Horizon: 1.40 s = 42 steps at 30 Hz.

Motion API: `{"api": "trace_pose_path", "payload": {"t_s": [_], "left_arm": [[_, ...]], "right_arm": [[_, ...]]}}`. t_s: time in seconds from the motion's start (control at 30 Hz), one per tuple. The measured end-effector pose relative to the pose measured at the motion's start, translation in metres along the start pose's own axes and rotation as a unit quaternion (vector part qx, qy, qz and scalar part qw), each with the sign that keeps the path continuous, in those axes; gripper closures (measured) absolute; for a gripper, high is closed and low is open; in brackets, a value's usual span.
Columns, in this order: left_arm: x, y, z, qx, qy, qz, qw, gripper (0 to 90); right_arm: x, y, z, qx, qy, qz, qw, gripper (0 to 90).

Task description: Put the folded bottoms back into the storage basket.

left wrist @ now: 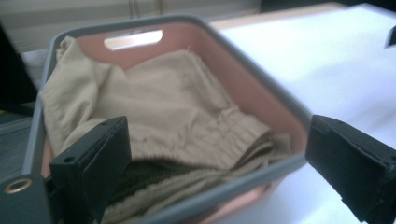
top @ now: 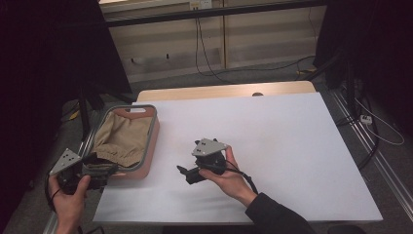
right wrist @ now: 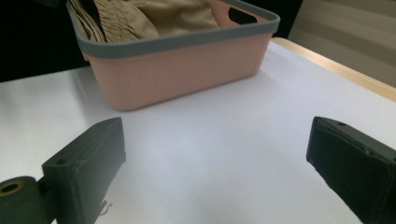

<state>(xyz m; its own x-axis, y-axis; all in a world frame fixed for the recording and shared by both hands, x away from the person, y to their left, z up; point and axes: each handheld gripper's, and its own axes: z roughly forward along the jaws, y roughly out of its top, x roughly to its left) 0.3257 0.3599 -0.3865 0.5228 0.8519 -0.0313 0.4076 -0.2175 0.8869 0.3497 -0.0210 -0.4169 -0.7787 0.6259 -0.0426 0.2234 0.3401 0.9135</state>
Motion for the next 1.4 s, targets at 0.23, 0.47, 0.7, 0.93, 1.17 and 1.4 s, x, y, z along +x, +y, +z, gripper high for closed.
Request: {"api": "trace_pose_path", "payload": {"t_s": [0.23,0.47,0.7,0.93,1.17,1.4], "left_arm": [[-0.028,0.003,0.007,-0.004,-0.023,0.026,0.9994,6.9],[-0.056,0.002,0.022,-0.005,-0.043,0.033,0.9985,6.4],[-0.085,0.009,0.037,0.0,-0.064,0.047,0.9968,6.2],[-0.113,0.015,0.056,-0.005,-0.101,0.066,0.9927,5.7],[-0.133,0.015,0.08,0.015,-0.135,0.074,0.988,5.8],[-0.146,0.003,0.101,0.024,-0.142,0.08,0.9863,5.8]], "right_arm": [[-0.008,-0.008,-0.02,0.0,-0.01,0.005,0.9999,4.1],[-0.015,-0.022,-0.038,0.015,-0.028,0.001,0.9995,3.8],[-0.024,-0.032,-0.058,0.023,-0.048,0.004,0.9986,3.8],[-0.033,-0.048,-0.084,0.021,-0.077,0.019,0.9966,3.0],[-0.042,-0.062,-0.108,0.018,-0.099,0.036,0.9943,3.3],[-0.05,-0.079,-0.129,0.022,-0.124,0.047,0.9909,3.3]]}}
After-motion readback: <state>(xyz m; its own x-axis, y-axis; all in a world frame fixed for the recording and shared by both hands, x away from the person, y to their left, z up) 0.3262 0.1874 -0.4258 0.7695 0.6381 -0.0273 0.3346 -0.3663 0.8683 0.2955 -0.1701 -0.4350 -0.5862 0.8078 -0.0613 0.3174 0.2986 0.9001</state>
